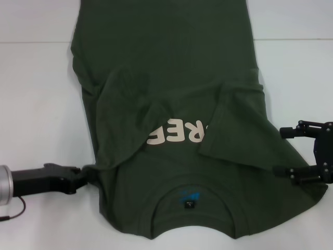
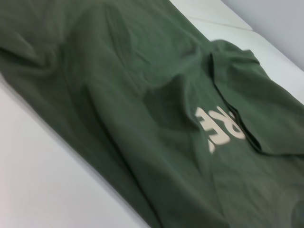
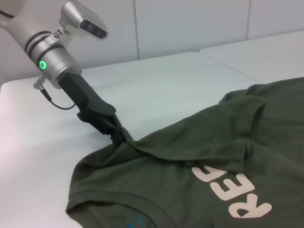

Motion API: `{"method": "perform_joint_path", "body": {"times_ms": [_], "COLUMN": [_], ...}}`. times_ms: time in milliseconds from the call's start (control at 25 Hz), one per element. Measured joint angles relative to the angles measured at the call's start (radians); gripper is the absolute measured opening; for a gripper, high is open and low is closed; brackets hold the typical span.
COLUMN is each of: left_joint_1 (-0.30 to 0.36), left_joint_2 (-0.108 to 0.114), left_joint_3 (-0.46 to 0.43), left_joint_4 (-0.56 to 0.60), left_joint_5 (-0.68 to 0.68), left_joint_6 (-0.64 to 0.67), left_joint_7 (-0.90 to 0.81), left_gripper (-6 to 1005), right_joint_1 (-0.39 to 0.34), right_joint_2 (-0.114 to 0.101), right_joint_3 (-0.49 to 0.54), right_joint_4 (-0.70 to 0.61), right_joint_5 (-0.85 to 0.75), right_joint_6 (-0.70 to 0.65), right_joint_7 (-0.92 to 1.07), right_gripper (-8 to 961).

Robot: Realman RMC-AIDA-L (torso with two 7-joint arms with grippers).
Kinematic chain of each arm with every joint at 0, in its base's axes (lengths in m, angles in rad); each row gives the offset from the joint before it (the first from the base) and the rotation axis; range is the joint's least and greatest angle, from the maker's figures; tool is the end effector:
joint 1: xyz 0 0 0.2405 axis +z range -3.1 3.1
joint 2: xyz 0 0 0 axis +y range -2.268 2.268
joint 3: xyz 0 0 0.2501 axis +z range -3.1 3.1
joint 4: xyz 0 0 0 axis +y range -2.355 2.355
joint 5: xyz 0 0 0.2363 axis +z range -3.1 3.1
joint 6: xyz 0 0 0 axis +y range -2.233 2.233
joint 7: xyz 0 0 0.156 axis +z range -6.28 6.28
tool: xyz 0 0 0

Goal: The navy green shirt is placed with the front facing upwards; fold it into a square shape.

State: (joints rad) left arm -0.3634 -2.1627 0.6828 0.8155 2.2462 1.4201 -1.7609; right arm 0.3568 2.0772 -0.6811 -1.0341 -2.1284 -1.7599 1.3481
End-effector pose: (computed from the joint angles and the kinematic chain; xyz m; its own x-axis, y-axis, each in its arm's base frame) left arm -0.3359 0.3107 -0.0214 0.5800 0.7253 0.3708 0.8091 -0.5657 -0.1590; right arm 0.2944 0.3092 0.0552 0.9242 -0.2208 -0.3116 -0.3016 -0.9225 -0.2408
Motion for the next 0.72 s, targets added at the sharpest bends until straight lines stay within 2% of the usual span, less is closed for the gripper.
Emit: {"method": "perform_joint_path", "body": {"times_ms": [160, 400, 720], "left_joint_1": [-0.003, 0.000, 0.009], "left_joint_2": [0.002, 0.006, 0.004], "left_joint_3": [-0.016, -0.022, -0.021], "left_joint_4": [0.030, 0.063, 0.091], "left_joint_5": [0.002, 0.007, 0.030], "left_joint_6": [-0.010, -0.004, 0.050], "left_joint_7": [-0.002, -0.003, -0.002], "left_gripper": [45, 46, 45], "right_joint_1": [-0.005, 0.011, 0.112], "right_joint_2": [0.004, -0.004, 0.006], "right_joint_3": [0.009, 0.006, -0.032], "right_joint_4": [0.007, -0.063, -0.205], "right_joint_5": [-0.002, -0.106, -0.369], "right_joint_6": [0.037, 0.072, 0.019], "right_joint_7": [0.018, 0.189, 0.467], "right_gripper": [929, 918, 903]}}
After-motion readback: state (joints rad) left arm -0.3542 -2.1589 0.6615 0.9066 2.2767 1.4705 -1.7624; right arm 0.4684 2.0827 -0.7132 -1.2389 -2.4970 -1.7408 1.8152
